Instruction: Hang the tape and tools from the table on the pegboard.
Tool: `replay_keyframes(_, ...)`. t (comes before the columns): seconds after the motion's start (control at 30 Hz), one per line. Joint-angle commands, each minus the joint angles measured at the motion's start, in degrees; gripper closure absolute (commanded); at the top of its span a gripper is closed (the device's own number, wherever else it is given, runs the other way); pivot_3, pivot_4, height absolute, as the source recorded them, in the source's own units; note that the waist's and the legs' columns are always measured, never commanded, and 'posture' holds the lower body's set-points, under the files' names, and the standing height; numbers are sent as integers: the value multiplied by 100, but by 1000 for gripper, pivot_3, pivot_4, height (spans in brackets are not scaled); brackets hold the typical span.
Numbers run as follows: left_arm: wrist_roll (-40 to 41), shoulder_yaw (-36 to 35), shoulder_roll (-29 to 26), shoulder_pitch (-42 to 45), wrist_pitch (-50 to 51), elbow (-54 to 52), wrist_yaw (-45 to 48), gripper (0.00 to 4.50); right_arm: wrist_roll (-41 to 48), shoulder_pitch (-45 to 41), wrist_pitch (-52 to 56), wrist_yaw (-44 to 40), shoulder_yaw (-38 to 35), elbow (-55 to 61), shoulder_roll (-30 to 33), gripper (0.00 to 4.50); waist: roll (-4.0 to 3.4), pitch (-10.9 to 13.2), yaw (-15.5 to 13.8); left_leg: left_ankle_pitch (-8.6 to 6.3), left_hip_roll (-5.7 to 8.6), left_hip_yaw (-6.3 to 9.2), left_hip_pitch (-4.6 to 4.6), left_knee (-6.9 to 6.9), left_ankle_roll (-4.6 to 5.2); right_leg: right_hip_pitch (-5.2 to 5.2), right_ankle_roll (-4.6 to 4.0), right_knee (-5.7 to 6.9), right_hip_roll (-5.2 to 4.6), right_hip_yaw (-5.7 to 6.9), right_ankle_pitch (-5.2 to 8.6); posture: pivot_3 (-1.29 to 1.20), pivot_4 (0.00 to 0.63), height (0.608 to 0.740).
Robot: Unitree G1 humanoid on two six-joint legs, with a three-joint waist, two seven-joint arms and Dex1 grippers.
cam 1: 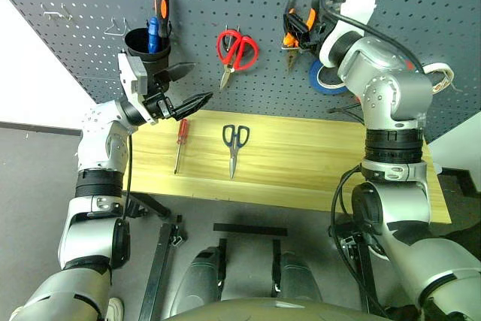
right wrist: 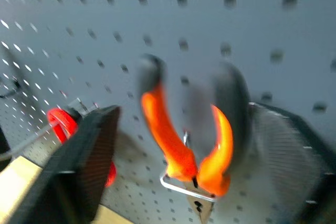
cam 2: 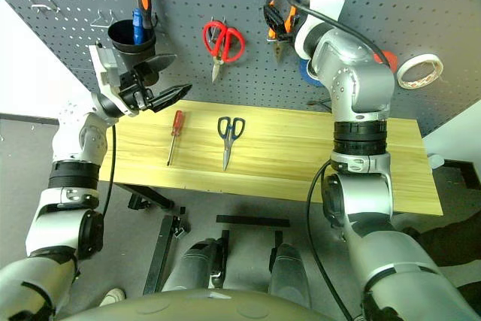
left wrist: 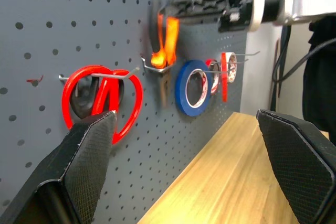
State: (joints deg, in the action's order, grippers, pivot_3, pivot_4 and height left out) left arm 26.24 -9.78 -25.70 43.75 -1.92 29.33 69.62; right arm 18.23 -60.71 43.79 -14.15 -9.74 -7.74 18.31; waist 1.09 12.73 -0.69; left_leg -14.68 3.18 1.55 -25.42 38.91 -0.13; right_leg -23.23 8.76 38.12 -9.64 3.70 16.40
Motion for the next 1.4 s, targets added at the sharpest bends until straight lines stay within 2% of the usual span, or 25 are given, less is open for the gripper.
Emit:
replay_keyframes(0.03,-40,-2,-47,161,-111,-22,-9,0,169,-136,214,-23,-184,779,266,60,0,-1,-3,0,0,0,0,0,0,0,0,0,0,0,0,150,111,740)
replay_keyframes(0.23,-297,112,-98,60,76,-47,-220,0,555,303,1021,-330,-282,1744,851,60,5,-23,-16,0,1,1,0,1,0,2,0,1,0,0,0,163,112,740)
replay_keyframes(0.33,-617,246,-100,-99,76,-100,-652,0,1158,1031,1604,-1003,-396,2426,1387,60,11,-44,-41,-2,2,7,1,3,3,10,0,0,0,1,0,164,117,740)
replay_keyframes(0.43,-828,400,-79,-238,498,-225,-1098,0,1665,2146,1771,-1817,-411,3067,1981,60,14,-47,-82,-4,4,6,3,8,8,17,0,-3,0,1,0,167,126,740)
replay_keyframes(0.53,-1061,661,7,-485,987,-604,-1532,0,1805,3069,1576,-2278,-307,3311,2278,60,14,-47,-103,-7,3,2,7,10,12,19,1,-4,0,-2,0,163,137,740)
replay_keyframes(0.63,-1227,888,139,-714,1461,-1005,-1917,0,1748,3602,1146,-2578,-239,3329,2362,60,14,-48,-145,-7,2,0,10,15,12,21,0,-2,1,-8,0,161,146,740)
replay_keyframes(0.83,-1754,1465,595,-1020,2465,-1422,-2913,0,1360,3987,401,-2948,63,2705,2443,60,15,-48,-166,-7,3,6,15,21,13,33,1,-4,1,-7,0,149,170,740)
replay_keyframes(1.0,-2127,1808,1183,-1093,3114,-1336,-3742,0,1151,4012,29,-3201,259,2307,2527,60,17,-40,-167,-10,4,9,22,23,17,46,1,-11,1,-8,1,135,204,740)
replay_keyframes(1.13,-2425,2076,1551,-1113,3527,-1303,-4237,0,1018,4178,-484,-3741,278,2106,2811,60,18,-29,-160,-11,2,13,21,23,19,45,1,-13,2,-7,1,123,239,740)
replay_keyframes(1.23,-2468,2174,1720,-1252,3780,-1501,-4421,0,1048,4267,-665,-3998,165,2051,3004,60,23,35,-144,-23,-2,11,30,23,41,54,0,-18,3,-8,1,110,288,740)
replay_keyframes(1.4,-2540,2134,2027,-1329,4193,-1660,-4881,0,1042,4295,-827,-4309,95,1832,3237,60,25,200,-154,-31,-10,14,33,23,53,58,-1,-25,0,-12,2,98,329,740)
